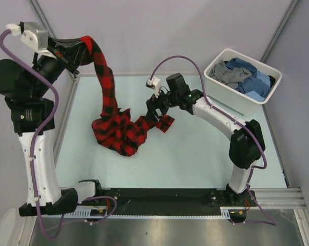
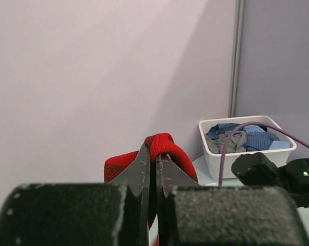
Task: Fold and stack the long sleeve shirts
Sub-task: Flatten the shirt out
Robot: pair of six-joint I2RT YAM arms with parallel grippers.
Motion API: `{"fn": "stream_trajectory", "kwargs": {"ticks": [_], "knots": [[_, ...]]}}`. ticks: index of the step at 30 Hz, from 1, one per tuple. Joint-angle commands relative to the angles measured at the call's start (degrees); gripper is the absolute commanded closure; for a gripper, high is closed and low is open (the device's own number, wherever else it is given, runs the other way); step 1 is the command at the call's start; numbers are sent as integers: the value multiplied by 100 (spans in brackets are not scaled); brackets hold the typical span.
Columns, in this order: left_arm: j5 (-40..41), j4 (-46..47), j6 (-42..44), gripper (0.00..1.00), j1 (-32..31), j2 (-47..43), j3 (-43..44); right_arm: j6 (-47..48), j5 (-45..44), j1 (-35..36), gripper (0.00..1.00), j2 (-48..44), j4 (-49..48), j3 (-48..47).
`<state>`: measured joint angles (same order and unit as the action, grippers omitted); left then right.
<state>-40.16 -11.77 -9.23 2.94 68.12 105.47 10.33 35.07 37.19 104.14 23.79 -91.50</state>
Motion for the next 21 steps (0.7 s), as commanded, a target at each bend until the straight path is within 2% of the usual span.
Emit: {"fn": "stream_trajectory", "kwargs": {"ticks": [1,3,4,5,11,17,21], "knots": [[228,26,-298,100,-39,272,149,-530,132,140,12,1,-796,-401],[54,-27,-377,100,-65,351,132,-698,149,52,11,1,-1041,-727],[44,-53,-360,100,-100,360,79,-812,175,25,2,-7,-1139,-920],[52,-53,-308,100,-196,334,18,-987,237,-1,0,-16,-1270,-1200],[88,87,-210,100,-540,544,43,-1173,378,306,0,-122,-1913,-1616],[-1115,832,-868,100,-549,677,-35,-1086,-113,456,0,202,-2124,-2090],[-1810,1667,-1544,100,-558,650,-211,-323,-185,281,0,142,-2325,-1960]]}}
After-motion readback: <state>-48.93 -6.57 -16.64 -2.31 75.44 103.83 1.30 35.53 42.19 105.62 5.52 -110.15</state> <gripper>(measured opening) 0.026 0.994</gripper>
